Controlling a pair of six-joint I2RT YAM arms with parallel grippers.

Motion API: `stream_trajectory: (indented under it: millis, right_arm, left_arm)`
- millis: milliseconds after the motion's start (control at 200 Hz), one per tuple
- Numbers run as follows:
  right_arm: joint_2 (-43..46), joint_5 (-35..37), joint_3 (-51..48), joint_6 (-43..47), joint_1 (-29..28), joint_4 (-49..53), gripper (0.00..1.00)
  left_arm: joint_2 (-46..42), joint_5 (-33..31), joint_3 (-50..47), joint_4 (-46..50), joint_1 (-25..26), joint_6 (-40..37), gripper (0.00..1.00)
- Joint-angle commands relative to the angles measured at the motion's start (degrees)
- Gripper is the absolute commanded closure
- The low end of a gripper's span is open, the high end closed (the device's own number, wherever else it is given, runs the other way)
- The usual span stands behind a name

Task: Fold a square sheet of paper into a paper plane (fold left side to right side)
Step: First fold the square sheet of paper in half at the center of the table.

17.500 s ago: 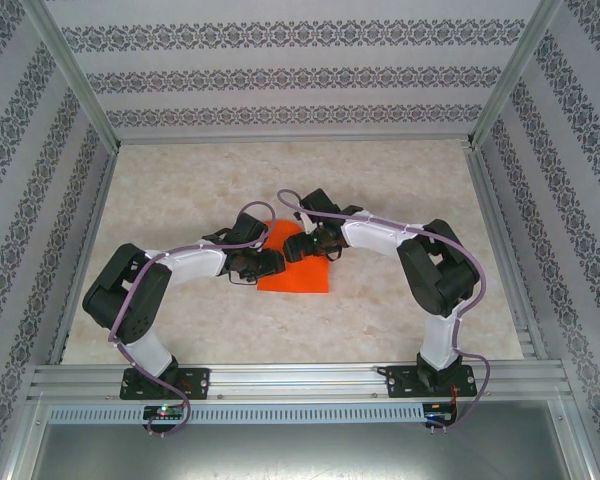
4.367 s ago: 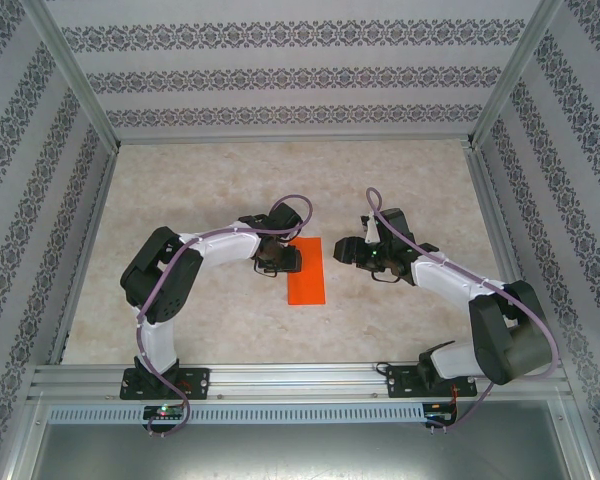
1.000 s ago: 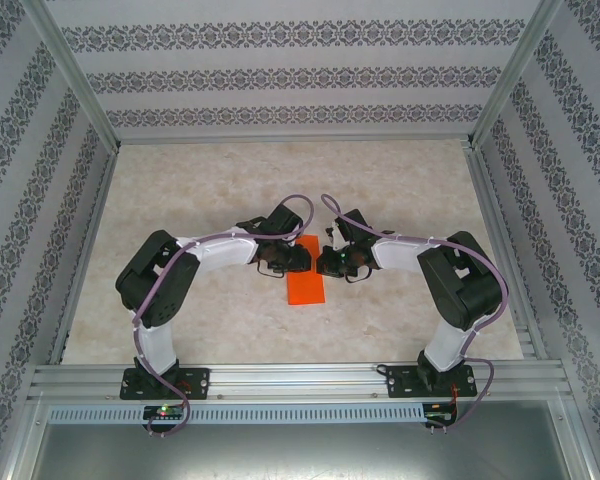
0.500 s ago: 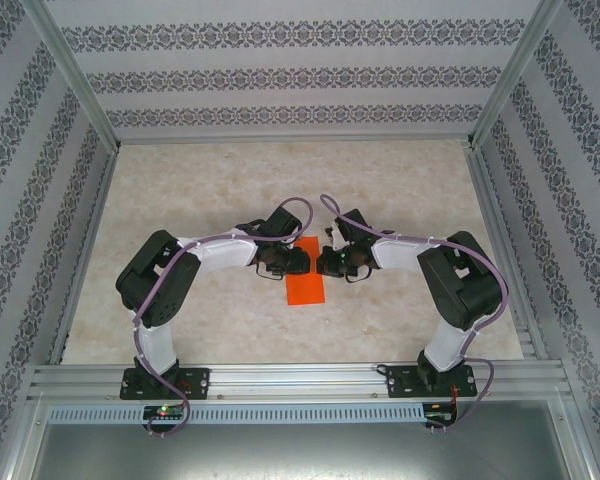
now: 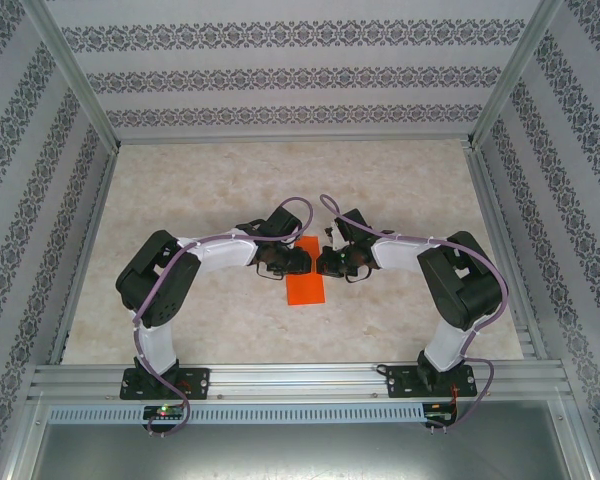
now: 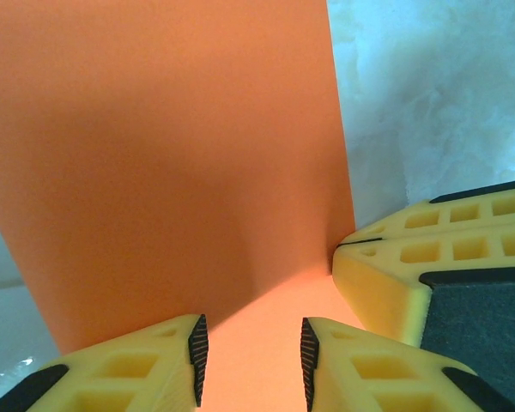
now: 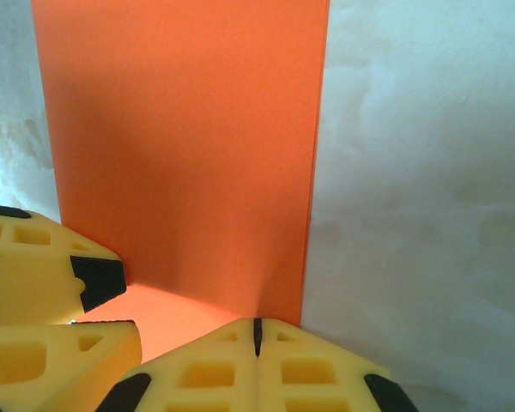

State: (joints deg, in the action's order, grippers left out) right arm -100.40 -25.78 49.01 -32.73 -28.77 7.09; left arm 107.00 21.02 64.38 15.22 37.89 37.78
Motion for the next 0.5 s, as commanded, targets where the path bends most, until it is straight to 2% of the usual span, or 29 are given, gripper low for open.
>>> stream_trajectory:
  millis: [0, 245, 495]
  right_arm:
    - [-1.82, 4.08, -0.98, 1.15, -0.70, 5.57, 0.95]
    - [-1.95, 3.90, -0.69, 1.00, -0.84, 5.47, 0.95]
    - [-2.26, 3.87, -0.43, 1.04, -1.15, 5.57, 0.95]
  left_arm:
    - [-1.02, 1.06, -0.47, -1.87, 0.12, 0.79, 0.62]
    - [-4.52, 0.00, -1.53, -1.00, -0.53, 0.68, 0.58]
    - [-2.87, -0.20, -1.36, -0.39, -0.62, 0.57, 0.58]
